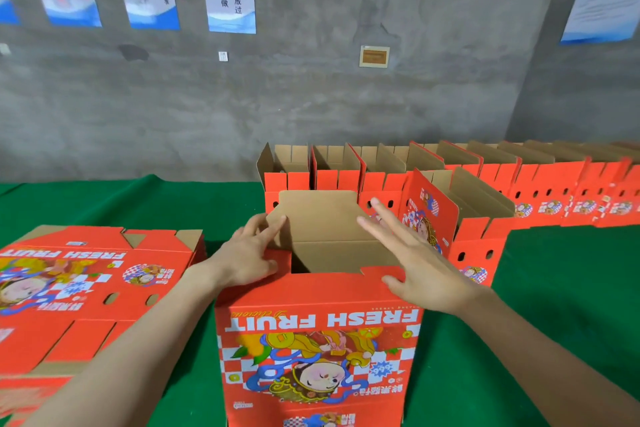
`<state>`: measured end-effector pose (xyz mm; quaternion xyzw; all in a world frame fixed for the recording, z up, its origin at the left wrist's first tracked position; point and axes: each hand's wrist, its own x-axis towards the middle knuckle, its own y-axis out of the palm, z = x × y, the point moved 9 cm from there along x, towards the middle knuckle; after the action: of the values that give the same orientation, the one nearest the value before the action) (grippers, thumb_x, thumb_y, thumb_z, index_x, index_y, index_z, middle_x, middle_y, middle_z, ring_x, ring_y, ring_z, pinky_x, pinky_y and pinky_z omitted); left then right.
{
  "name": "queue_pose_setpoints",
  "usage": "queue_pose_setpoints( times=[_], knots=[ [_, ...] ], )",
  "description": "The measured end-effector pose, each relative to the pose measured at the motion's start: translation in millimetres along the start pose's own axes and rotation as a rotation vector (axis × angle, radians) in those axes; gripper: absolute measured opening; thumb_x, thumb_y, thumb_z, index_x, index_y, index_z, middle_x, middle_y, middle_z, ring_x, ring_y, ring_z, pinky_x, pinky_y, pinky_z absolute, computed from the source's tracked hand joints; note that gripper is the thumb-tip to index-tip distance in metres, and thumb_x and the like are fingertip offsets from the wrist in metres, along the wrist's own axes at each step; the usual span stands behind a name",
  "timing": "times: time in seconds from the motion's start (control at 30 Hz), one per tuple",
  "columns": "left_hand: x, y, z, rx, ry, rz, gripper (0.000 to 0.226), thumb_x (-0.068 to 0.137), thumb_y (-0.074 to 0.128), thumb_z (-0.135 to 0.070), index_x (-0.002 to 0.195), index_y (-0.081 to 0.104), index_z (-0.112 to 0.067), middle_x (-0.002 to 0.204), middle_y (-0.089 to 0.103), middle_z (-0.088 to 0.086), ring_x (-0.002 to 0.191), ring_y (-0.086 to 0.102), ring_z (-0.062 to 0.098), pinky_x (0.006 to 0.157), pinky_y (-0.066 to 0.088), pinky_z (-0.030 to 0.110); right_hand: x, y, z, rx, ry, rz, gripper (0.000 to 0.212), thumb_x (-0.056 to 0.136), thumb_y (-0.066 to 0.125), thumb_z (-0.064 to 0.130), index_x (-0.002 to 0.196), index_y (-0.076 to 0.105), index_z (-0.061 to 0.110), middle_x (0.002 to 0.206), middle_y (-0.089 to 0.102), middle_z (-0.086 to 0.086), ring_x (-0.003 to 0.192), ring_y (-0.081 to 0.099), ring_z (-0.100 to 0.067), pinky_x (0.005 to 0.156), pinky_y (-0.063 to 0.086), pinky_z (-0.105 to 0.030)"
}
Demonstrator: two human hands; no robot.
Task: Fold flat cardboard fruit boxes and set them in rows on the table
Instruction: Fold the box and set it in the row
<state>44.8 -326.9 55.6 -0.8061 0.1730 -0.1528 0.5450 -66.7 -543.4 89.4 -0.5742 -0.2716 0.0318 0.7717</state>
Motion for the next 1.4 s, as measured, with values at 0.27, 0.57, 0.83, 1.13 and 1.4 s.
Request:
queue_pose_setpoints(
  times=[0.27, 0.57, 0.83, 1.13, 1.4],
  knots=[
    [-7.9, -16.2, -4.1, -0.277, 0.194, -0.244, 0.096, 0.073, 0.073, -0.007, 0.149, 0.019, -0.032, 0.135, 0.031, -0.006, 0.120, 0.038, 0.011, 0.102, 0.030, 0.021, -22.0, 13.9, -33.8, 0.399, 0.237, -0.210, 0.028, 0.088, 0.067, 0.013, 0.115, 0.064, 0.020, 0.097, 0.071, 0.017, 0.098, 0.060, 0.011, 0.088, 0.042, -0.008],
    [-21.3, -19.8, 4.2, -0.421, 0.163, -0.279, 0.045, 0.086, 0.061, -0.002, 0.064, 0.071, -0.040, 0.089, 0.067, -0.007, 0.091, 0.060, 0.002, 0.089, 0.043, 0.024, -10.1, 16.0, -62.1, 0.600, 0.541, -0.218, 0.022, 0.094, 0.058, 0.026, 0.115, 0.064, 0.021, 0.121, 0.060, 0.006, 0.109, 0.055, -0.008, 0.093, 0.042, -0.023],
    [-14.9, -1.4, 13.1, -0.241, -0.100, -0.068, 0.041, 0.074, 0.078, -0.037, 0.104, 0.055, -0.021, 0.128, 0.047, 0.005, 0.111, 0.050, 0.017, 0.099, 0.041, 0.030, 17.2, 47.0, -62.4, 0.266, 0.637, 0.159, 0.081, 0.079, 0.070, 0.049, 0.147, 0.034, 0.022, 0.144, 0.026, -0.002, 0.132, 0.035, -0.019, 0.098, 0.032, -0.027],
    [-12.2, 10.8, 11.2, 0.007, -0.211, 0.037, 0.094, 0.070, 0.075, -0.051, 0.148, 0.026, -0.028, 0.137, 0.031, 0.009, 0.123, 0.044, 0.033, 0.108, 0.035, 0.041, 20.1, 47.5, -56.7, 0.031, 0.637, 0.199, 0.091, 0.069, 0.074, 0.055, 0.143, 0.035, 0.020, 0.131, 0.026, -0.006, 0.120, 0.042, -0.032, 0.093, 0.040, -0.035],
    [-16.9, 10.5, 8.6, 0.070, -0.198, -0.020, 0.089, 0.069, 0.074, -0.054, 0.143, 0.033, -0.027, 0.133, 0.035, 0.010, 0.119, 0.046, 0.036, 0.106, 0.038, 0.044, 18.6, 47.7, -51.0, -0.009, 0.606, 0.188, 0.088, 0.072, 0.072, 0.055, 0.143, 0.034, 0.018, 0.131, 0.025, -0.006, 0.121, 0.041, -0.032, 0.100, 0.039, -0.037]
  ],
)
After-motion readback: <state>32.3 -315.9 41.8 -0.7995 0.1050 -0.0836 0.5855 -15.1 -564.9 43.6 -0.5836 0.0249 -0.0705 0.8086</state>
